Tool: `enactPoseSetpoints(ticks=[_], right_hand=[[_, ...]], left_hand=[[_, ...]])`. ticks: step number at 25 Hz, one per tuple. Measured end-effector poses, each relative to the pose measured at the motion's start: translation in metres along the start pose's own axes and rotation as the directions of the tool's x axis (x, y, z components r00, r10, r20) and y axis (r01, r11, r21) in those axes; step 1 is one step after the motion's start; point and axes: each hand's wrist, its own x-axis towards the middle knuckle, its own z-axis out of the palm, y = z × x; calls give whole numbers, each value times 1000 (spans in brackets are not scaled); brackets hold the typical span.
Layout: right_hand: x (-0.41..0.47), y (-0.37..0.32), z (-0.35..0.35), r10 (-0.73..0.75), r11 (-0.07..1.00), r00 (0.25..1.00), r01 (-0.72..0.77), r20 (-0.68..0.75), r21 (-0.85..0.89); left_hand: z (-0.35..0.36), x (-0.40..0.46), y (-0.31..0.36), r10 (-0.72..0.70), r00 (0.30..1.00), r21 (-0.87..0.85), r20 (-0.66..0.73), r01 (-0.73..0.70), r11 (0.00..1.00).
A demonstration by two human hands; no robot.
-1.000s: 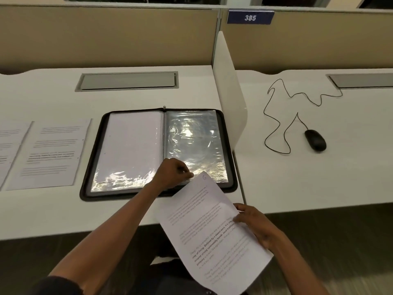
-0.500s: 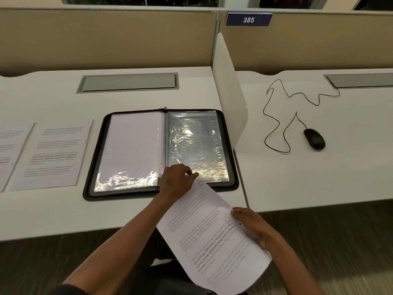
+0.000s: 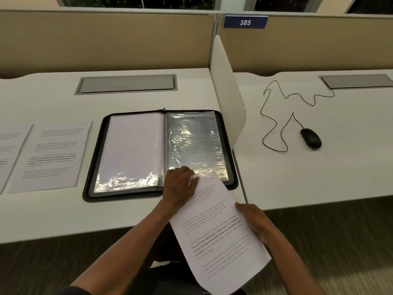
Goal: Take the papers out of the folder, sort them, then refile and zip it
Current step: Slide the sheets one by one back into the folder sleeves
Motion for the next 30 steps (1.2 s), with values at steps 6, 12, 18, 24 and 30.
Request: enactPoseSetpoints(ticks=[6,12,18,24,30], right_hand=[[4,1,5,-29,992,996,39,-86,120],[8,7,11,-8,985,997,21,-77,173],[21,21,15,-153,983,970,129,-190,-133],[26,27,11,-227,961,953,186,-199,-205],[29,30,8,-282,943,932,225,-228,-247]], left_hand=[[-10,-19,12,9,998,-36,-69,-11,999],[-2,-88,26,-35,997,-94,64,41,995],[-1,-89,32,-32,994,-47,104,37,998],[-3,-83,30,-116,979,7,169,117,993],[-2,-81,28,-110,964,20,242,108,994]])
